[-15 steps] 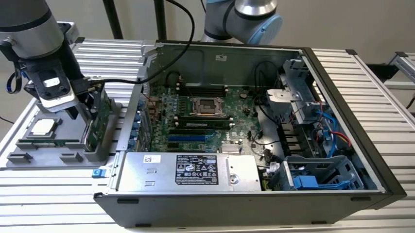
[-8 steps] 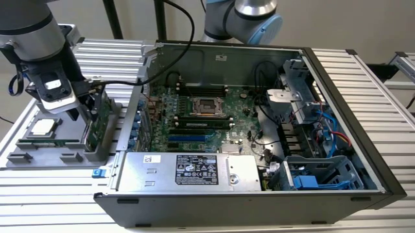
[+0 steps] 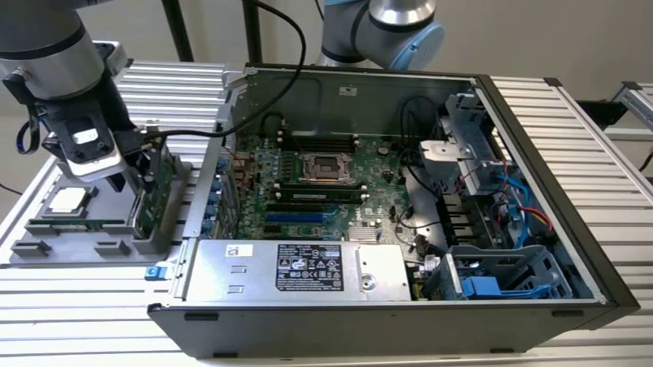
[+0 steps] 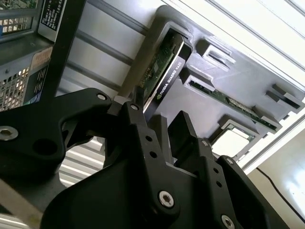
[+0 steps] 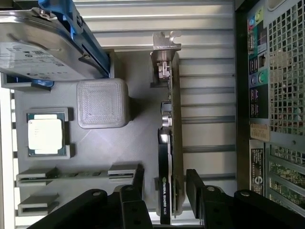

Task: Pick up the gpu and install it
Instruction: 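Pick up the gpu and move the gpu toward the slot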

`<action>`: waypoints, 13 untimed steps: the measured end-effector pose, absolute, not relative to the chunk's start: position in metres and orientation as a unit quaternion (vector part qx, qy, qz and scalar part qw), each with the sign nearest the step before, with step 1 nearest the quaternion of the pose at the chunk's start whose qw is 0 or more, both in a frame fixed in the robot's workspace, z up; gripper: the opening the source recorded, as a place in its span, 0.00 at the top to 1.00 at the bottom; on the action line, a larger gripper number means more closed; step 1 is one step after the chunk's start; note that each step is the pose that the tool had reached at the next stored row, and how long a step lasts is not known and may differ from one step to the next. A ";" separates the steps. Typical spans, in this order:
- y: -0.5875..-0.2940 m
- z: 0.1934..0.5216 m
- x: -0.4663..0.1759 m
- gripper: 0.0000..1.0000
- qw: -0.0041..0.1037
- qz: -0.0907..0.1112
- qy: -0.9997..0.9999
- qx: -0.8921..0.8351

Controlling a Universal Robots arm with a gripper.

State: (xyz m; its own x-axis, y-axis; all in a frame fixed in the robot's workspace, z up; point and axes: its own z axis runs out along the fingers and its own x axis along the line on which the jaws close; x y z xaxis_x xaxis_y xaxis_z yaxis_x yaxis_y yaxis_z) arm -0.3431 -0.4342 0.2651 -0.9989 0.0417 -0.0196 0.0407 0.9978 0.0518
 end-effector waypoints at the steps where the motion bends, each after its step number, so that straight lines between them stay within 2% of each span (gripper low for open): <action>1: -0.434 0.265 -0.343 0.00 0.010 0.026 0.999 0.021; 13: -0.434 0.260 -0.344 0.00 0.010 0.026 0.999 0.021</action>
